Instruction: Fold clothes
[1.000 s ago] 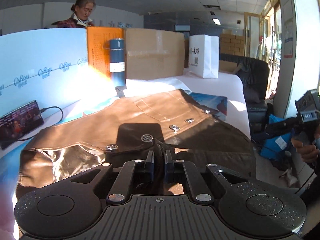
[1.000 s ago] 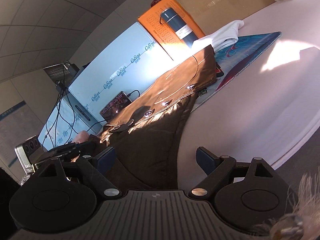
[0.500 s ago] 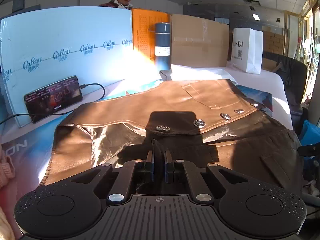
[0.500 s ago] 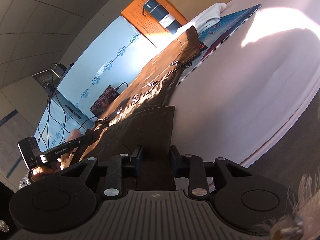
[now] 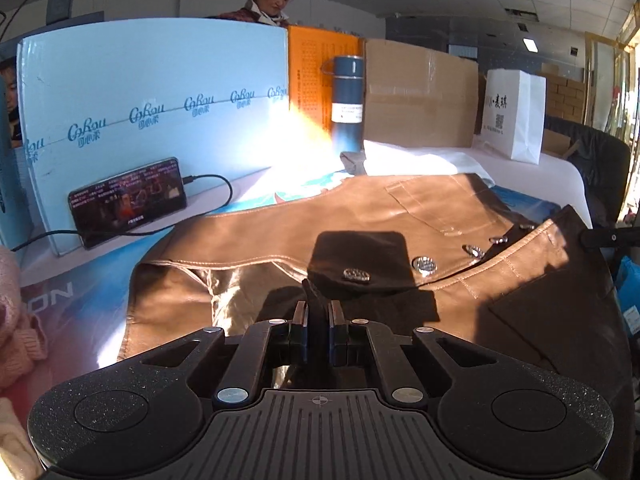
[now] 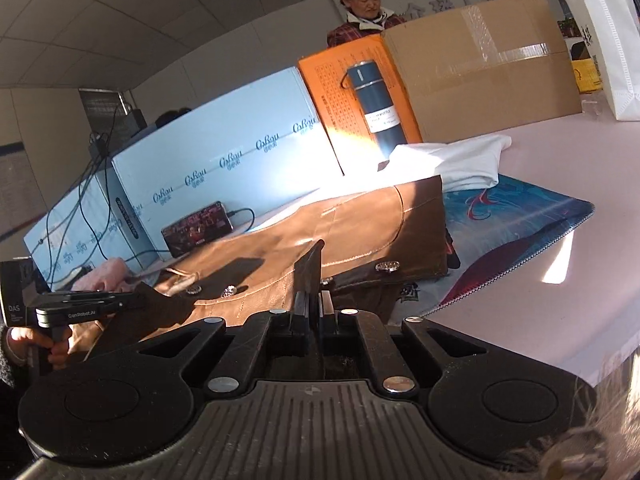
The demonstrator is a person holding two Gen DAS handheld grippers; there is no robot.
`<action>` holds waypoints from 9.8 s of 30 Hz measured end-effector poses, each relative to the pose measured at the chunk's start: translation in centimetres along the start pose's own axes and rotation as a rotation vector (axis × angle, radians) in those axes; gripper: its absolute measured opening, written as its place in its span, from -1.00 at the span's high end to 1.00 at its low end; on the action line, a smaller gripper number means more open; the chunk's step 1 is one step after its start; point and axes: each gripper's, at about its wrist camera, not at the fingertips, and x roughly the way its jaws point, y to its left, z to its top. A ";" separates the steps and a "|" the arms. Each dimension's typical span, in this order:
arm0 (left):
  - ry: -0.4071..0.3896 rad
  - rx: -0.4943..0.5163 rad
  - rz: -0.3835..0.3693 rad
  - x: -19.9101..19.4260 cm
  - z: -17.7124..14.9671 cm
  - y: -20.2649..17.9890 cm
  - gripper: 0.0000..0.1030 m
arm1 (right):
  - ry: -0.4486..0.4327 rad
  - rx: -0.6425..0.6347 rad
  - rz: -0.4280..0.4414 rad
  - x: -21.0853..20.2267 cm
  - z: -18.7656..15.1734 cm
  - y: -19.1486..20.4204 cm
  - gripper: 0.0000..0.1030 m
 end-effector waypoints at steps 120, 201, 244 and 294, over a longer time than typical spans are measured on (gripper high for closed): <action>-0.192 -0.052 -0.250 -4.0 -0.9 -6.0 -1.00 | -0.136 -0.334 0.145 -8.9 -4.4 10.2 -1.00; -0.191 -0.265 -0.035 0.0 1.9 7.9 0.87 | -0.316 -0.203 0.048 9.5 11.3 -1.6 0.66; -0.015 -0.371 0.151 5.7 2.9 11.7 0.64 | -0.220 0.165 -0.279 8.4 7.2 -2.0 -0.58; -0.210 -0.678 0.130 -2.1 -2.3 10.0 0.89 | -0.131 0.362 0.175 10.8 3.4 1.9 -1.00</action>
